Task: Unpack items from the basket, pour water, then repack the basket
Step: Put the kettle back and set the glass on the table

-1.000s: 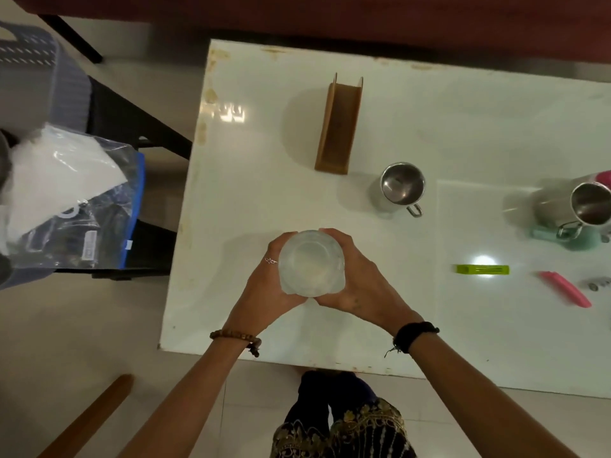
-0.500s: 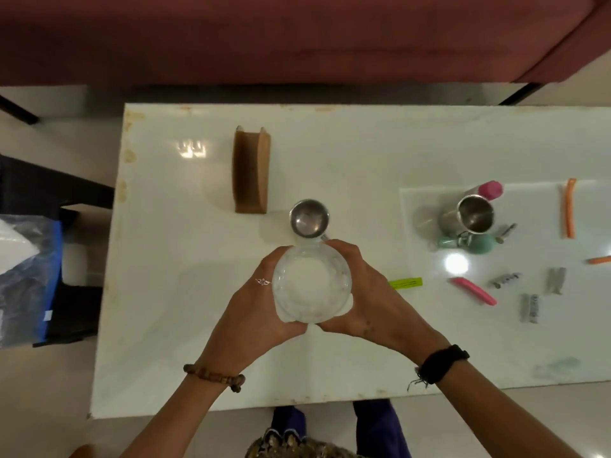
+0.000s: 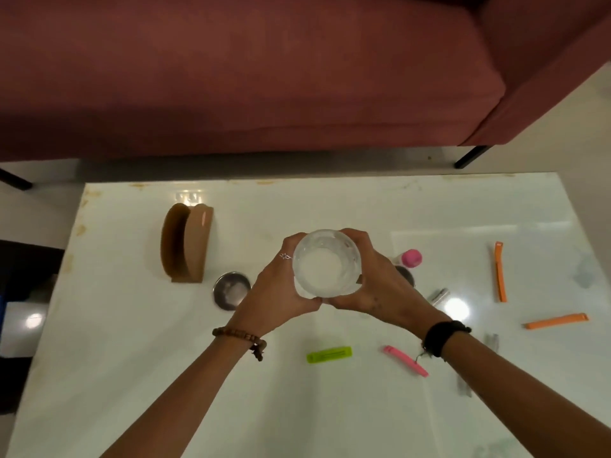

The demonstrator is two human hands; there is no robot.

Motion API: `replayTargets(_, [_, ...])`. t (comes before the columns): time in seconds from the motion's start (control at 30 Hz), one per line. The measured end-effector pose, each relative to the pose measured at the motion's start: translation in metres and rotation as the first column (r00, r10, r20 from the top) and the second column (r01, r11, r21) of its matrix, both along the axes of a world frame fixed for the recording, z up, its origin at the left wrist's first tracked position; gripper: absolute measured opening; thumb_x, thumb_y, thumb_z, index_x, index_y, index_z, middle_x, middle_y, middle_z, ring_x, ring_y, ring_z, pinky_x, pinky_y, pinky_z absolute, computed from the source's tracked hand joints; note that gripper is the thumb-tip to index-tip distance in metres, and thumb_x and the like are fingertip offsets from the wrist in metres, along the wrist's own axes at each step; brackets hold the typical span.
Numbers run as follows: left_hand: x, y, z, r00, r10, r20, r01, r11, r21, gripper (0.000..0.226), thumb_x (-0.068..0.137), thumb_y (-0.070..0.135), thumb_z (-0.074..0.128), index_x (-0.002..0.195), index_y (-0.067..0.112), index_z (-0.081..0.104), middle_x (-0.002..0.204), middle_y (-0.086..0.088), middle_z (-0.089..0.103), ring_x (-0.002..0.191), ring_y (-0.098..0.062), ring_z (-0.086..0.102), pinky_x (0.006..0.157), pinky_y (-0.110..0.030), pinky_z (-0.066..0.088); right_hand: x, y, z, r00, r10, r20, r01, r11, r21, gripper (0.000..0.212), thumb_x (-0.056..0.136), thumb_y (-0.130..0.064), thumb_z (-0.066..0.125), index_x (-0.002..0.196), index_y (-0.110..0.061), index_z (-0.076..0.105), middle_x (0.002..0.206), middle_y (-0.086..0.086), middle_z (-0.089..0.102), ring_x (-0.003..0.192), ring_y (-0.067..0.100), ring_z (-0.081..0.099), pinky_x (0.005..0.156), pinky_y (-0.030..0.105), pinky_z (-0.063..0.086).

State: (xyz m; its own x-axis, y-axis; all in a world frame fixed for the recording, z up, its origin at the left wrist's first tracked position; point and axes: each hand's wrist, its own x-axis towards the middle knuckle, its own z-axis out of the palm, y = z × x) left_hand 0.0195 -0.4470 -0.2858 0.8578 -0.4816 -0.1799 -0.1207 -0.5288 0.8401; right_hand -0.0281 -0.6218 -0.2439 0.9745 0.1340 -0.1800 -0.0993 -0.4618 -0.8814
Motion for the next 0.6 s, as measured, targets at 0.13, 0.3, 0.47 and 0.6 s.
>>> replayTargets(0.13, [0.023, -0.022, -0.019, 0.999, 0.027, 0.028, -0.028, 1.000, 0.010, 0.098, 0.048, 0.028, 0.084, 0.104, 0.069, 0.014, 0.098, 0.034, 0.043, 0.085, 0.005, 0.053, 0.061, 0.000, 0.038, 0.026, -0.021, -0.027, 1.000, 0.022, 0.019, -0.021, 0.999, -0.041, 0.078, 0.066, -0.032, 0.080, 0.120, -0.043, 0.024, 0.118, -0.014, 0.048, 0.100, -0.002, 0.053, 0.070, -0.002, 0.043])
replayTargets(0.3, [0.048, -0.034, -0.040, 0.998, 0.056, 0.038, -0.056, 0.998, -0.003, 0.095, 0.052, 0.021, 0.086, 0.119, 0.043, 0.023, 0.101, 0.031, 0.040, 0.096, -0.005, 0.049, 0.064, 0.000, 0.037, 0.056, -0.033, -0.056, 0.997, 0.056, 0.052, -0.050, 0.993, -0.109, 0.082, 0.065, -0.032, 0.081, 0.124, -0.031, 0.024, 0.113, -0.011, 0.048, 0.096, 0.012, 0.055, 0.067, 0.005, 0.042])
replayTargets(0.47, [0.062, -0.042, -0.057, 0.996, 0.084, 0.026, -0.082, 0.996, -0.045, 0.092, 0.054, 0.021, 0.086, 0.125, 0.032, 0.028, 0.111, 0.014, 0.045, 0.101, -0.010, 0.048, 0.072, -0.004, 0.037, 0.079, -0.040, -0.073, 0.993, 0.107, 0.042, -0.101, 0.986, -0.131, 0.084, 0.065, -0.036, 0.081, 0.126, -0.028, 0.024, 0.116, -0.012, 0.043, 0.096, 0.009, 0.050, 0.072, 0.004, 0.036])
replayTargets(0.6, [0.066, -0.051, -0.065, 0.991, 0.134, 0.025, -0.133, 0.990, -0.039, 0.090, 0.057, 0.024, 0.085, 0.127, 0.028, 0.028, 0.110, 0.014, 0.043, 0.096, -0.007, 0.048, 0.067, 0.004, 0.035, 0.090, -0.047, -0.081, 0.987, 0.154, 0.053, -0.144, 0.975, -0.167, 0.085, 0.065, -0.036, 0.081, 0.127, -0.023, 0.024, 0.117, -0.011, 0.042, 0.097, 0.010, 0.050, 0.075, 0.006, 0.036])
